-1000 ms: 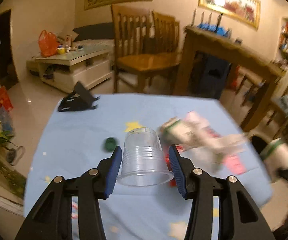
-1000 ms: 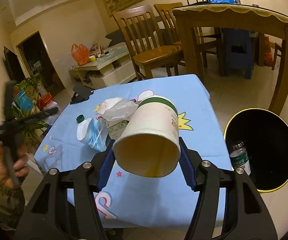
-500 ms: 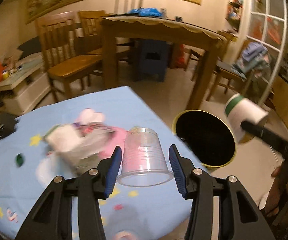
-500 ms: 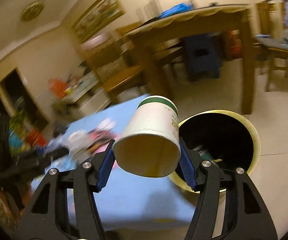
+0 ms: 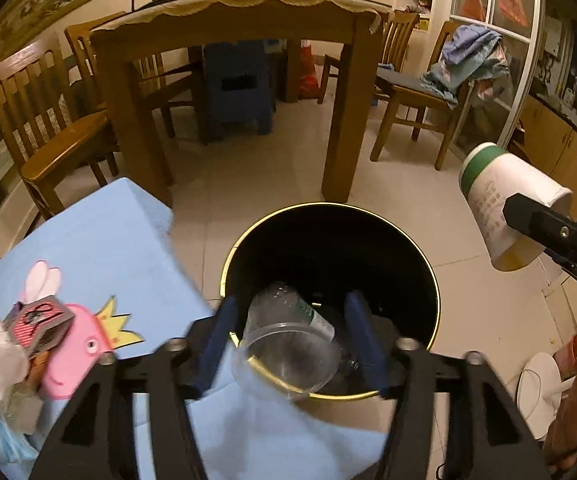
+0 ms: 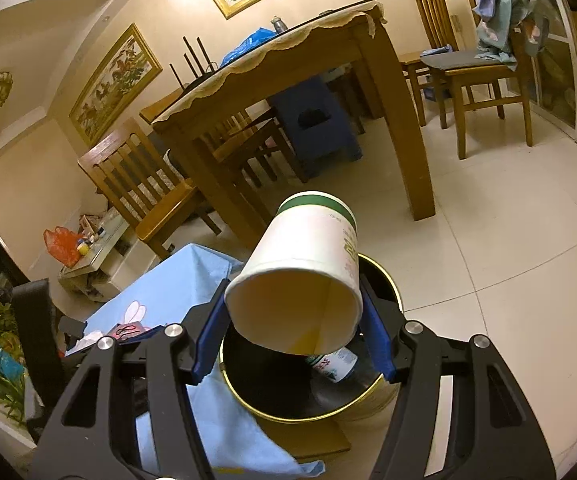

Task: Collect trash
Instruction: 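Drop the clear cup and paper cup into the black bin, then grasp the green bottle cap with the left tool while the right tool grasps tissues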

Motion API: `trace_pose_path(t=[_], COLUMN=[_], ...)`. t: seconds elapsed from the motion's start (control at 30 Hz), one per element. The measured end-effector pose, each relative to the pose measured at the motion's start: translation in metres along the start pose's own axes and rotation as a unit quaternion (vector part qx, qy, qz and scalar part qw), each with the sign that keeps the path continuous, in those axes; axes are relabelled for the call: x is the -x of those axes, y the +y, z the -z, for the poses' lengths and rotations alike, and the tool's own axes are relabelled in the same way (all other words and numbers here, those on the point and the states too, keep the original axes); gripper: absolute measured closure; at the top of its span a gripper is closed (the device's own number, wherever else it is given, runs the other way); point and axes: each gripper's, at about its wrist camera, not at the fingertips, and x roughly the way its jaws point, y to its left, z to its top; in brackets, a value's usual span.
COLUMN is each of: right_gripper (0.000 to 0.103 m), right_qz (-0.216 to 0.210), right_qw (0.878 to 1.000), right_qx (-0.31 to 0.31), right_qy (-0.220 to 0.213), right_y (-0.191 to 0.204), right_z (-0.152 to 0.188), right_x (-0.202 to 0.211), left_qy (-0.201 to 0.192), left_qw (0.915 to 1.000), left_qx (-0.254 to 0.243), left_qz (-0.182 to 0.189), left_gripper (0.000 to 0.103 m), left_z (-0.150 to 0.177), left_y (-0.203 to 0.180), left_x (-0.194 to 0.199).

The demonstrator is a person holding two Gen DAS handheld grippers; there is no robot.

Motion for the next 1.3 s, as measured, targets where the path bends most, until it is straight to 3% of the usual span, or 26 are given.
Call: trace_pose_path(t=[0.1, 0.4, 0.47, 0.73, 1.07, 1.3], right_gripper=[0.043, 0.041, 0.036, 0.03, 0.025, 0.021], right_qz=[0.005, 0.033, 0.044, 0.055, 0.064, 0.062], right_qw=[1.0, 0.997, 0.996, 0.995, 0.995, 0.992], right_qx=[-0.002, 0.023, 0.03, 0.03, 0.038, 0.088], right_qy=[0.009, 0.067, 0.073, 0.081, 0.07, 0.063], right_y=[-0.004, 0.026, 0.033, 0.042, 0.047, 0.077], right_z=[-0.001, 0.011, 0.014, 0.022, 0.032, 0.048], right_x=[-0.008, -0.061, -0.068, -0.079, -0.072, -0.076], left_qy=[0.0, -0.028, -0.039, -0.076, -0.109, -0.101], left_qw=[1.0, 0.9966, 0.994, 0.9792, 0.9668, 0.9622], left_qx=[-0.005, -0.003, -0.002, 0.015, 0.059, 0.094], left_qz=[-0.003, -0.078, -0.103, -0.188, -0.224, -0.235], left_gripper=[0.037, 0.032, 0.032, 0.028, 0.022, 0.013], left_z=[0.008, 0.023, 0.026, 0.044, 0.069, 0.094], left_y=[-0.004, 0.013, 0.019, 0.042, 0.076, 0.11], left_x=[0.0, 0.037, 0.05, 0.099, 0.153, 0.168])
